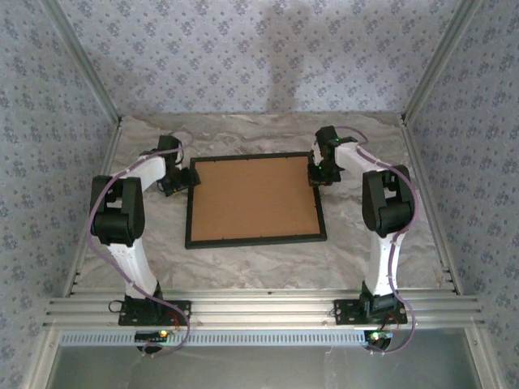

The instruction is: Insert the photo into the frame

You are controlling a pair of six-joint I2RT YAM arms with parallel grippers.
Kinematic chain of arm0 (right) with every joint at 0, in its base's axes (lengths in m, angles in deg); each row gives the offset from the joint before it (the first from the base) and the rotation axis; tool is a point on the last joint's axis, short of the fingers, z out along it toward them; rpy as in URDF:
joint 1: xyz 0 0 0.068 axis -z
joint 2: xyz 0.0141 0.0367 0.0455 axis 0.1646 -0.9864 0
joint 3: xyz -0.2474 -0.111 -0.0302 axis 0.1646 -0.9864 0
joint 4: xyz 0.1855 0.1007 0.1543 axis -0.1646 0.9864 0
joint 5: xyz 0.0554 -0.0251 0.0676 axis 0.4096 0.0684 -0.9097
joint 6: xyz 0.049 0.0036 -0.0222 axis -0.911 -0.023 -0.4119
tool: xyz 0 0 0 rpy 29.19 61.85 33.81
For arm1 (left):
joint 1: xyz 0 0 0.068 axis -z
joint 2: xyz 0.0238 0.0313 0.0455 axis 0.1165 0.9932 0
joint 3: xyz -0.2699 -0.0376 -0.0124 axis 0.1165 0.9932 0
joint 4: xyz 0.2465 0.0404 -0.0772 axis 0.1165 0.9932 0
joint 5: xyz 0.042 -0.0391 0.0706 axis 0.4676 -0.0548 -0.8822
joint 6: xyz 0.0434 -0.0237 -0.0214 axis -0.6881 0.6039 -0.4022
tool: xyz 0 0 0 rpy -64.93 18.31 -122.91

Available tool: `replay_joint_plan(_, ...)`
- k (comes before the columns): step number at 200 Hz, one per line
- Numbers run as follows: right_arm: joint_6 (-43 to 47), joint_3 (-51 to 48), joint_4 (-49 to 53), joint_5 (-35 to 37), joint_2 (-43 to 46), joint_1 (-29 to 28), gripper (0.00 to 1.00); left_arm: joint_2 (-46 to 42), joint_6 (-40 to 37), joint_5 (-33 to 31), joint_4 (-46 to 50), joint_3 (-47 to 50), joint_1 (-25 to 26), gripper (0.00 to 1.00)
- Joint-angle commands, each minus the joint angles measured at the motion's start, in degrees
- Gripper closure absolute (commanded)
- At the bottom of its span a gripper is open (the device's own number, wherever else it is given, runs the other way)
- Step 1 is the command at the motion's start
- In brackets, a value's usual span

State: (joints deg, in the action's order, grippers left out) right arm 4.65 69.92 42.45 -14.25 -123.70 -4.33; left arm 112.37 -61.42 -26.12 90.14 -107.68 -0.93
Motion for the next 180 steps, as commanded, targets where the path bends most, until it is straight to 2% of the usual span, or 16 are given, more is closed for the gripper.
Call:
replay_joint_plan(1,0.50,-0.09,2.56,-2.66,-0.92,-1.14,0.82,3.84,1.13,0.88,-0.55,2.76,0.30,0.27)
replay_joint_plan(41,0.42,-0.44,2.64,-2.07,-0.48,-1.07,0.82,1.87,0.83,1.05,0.85,1.49,0.34,0.27)
replay_joint_plan(105,-0.79,-1.71,2.17,-0.59,0.22,0.03,0.82,-7.82,0.25,-1.68,4.43,-2.29,0.21,0.24)
replay_joint_plan(180,-0.99,-2.82,1.10,-1.06,1.51,0.90,0.81,-20.11,1.72,-5.02,5.76,8.00,-0.24,0.22)
